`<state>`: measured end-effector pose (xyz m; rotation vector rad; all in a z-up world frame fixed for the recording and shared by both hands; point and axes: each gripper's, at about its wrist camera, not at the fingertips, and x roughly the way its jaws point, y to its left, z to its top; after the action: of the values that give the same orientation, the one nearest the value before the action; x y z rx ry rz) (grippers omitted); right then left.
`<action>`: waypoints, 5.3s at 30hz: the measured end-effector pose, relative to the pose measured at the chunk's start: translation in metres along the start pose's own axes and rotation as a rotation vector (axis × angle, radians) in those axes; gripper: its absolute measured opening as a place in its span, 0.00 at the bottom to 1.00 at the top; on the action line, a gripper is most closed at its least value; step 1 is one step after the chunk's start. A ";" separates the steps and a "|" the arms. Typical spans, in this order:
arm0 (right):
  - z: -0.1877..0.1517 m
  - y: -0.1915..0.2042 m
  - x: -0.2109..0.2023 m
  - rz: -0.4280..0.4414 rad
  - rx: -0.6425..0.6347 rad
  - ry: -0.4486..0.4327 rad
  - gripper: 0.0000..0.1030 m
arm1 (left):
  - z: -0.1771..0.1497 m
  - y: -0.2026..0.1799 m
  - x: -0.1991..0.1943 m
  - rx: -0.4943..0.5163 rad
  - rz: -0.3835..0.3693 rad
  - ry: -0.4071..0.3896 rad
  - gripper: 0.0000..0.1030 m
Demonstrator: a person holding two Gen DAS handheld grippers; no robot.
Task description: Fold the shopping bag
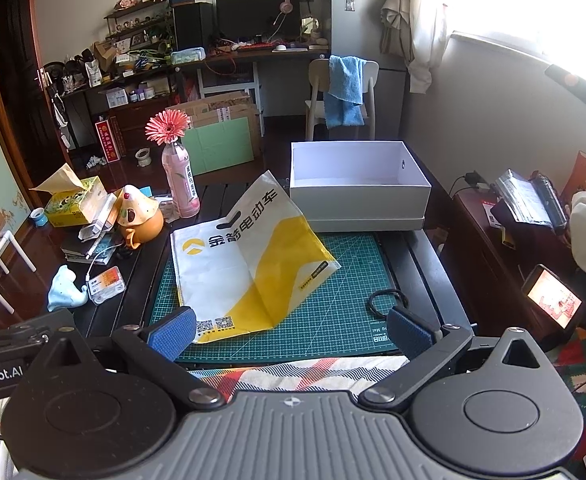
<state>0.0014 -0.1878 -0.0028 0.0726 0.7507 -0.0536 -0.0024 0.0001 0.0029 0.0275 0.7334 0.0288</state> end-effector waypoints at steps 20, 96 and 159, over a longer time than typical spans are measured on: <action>0.002 -0.005 0.006 -0.006 0.001 -0.016 1.00 | 0.000 0.004 0.004 -0.018 0.015 0.000 1.00; 0.095 -0.038 0.274 0.153 -0.078 0.017 0.83 | 0.022 0.057 0.332 0.047 -0.150 0.068 0.93; 0.040 -0.011 0.397 0.560 -0.006 0.521 0.20 | -0.007 0.048 0.373 -0.416 -0.841 0.178 0.34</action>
<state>0.3174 -0.2106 -0.2451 0.2960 1.2258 0.5186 0.2688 0.0618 -0.2502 -0.6878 0.8576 -0.6256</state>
